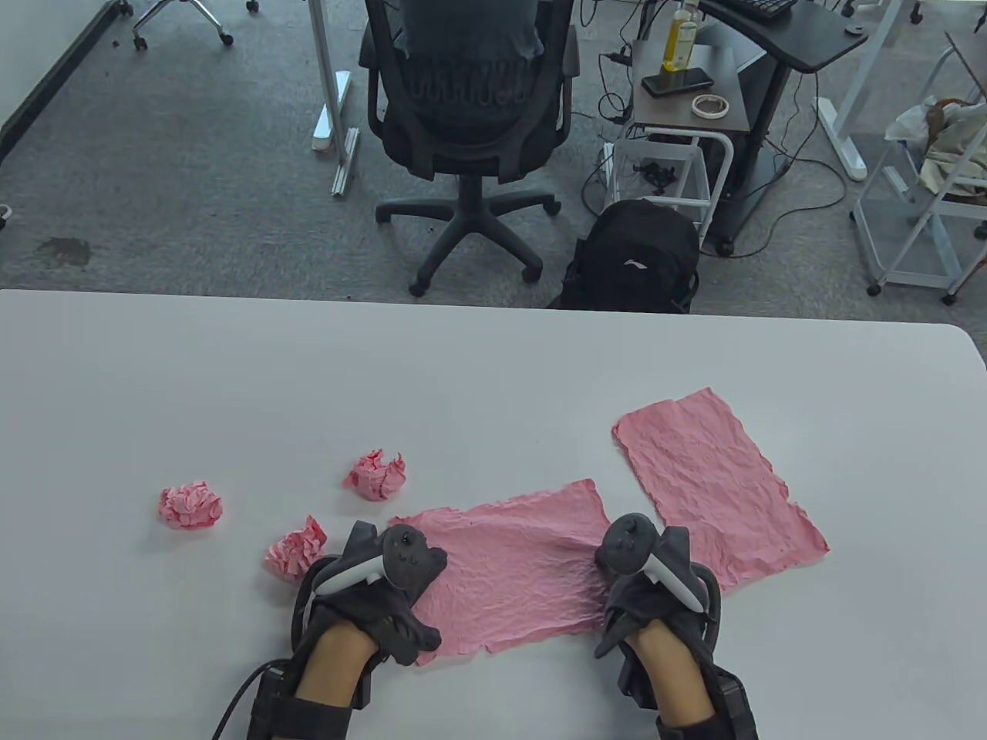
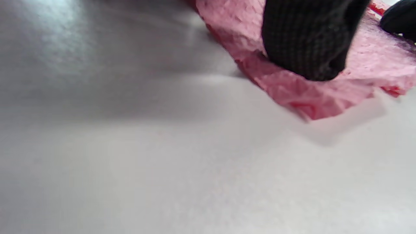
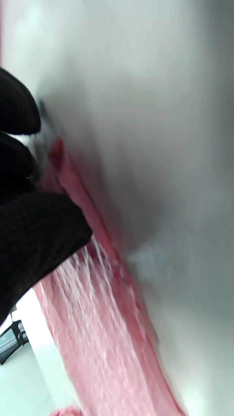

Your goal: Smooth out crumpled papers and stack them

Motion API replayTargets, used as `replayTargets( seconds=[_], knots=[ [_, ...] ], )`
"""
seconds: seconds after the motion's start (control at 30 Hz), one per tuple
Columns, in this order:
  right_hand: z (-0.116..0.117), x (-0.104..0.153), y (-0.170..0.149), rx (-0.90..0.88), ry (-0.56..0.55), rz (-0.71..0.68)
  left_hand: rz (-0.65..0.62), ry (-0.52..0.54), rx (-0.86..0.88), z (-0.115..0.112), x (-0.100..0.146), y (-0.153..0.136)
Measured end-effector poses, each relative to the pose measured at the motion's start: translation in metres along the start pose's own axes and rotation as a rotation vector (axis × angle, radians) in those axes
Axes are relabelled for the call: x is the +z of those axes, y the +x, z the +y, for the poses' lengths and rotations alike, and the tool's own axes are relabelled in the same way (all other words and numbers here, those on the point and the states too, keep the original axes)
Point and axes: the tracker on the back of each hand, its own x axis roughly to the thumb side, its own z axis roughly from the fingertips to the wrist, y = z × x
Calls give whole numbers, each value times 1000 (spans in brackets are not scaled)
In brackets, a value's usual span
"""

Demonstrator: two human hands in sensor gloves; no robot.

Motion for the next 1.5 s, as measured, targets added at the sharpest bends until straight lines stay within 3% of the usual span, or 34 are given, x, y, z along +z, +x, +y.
replayTargets(
  seconds=[0.17, 0.27, 0.53, 0.7, 0.73, 0.87, 0.93, 1.0, 1.1, 1.27, 1.37, 1.5],
  knots=[
    [-24, 15, -6, -152, -251, -66, -54, 13, 6, 3, 2, -3],
    [-24, 16, -6, -52, -347, 11, -100, 19, 51, 6, 4, -4],
    [-5, -5, 7, 184, -261, 138, -153, 20, -10, 6, 5, 9],
    [-5, -3, 15, 202, -375, 53, -142, 47, -11, 7, 6, 9],
    [-6, -1, 14, 181, -401, 39, -140, 64, -13, 7, 6, 9],
    [-18, 10, 0, -191, -471, -125, -131, 74, -15, 6, 5, 9],
    [-18, 7, -9, -498, -398, -224, -126, 70, -21, 6, 4, 9],
    [-13, 3, -13, -771, -276, -225, -126, 66, -23, 5, 4, 9],
    [-9, 2, -14, -776, -160, -218, -122, 65, -10, 4, 3, 8],
    [-6, 0, -16, -620, -104, -178, -120, 61, -17, 4, 3, 8],
    [-6, -3, -18, -756, -186, -239, -122, 65, -24, 4, 2, 9],
    [-13, -11, -27, -929, -150, -318, -141, 107, 10, 4, 2, 9]
  ],
)
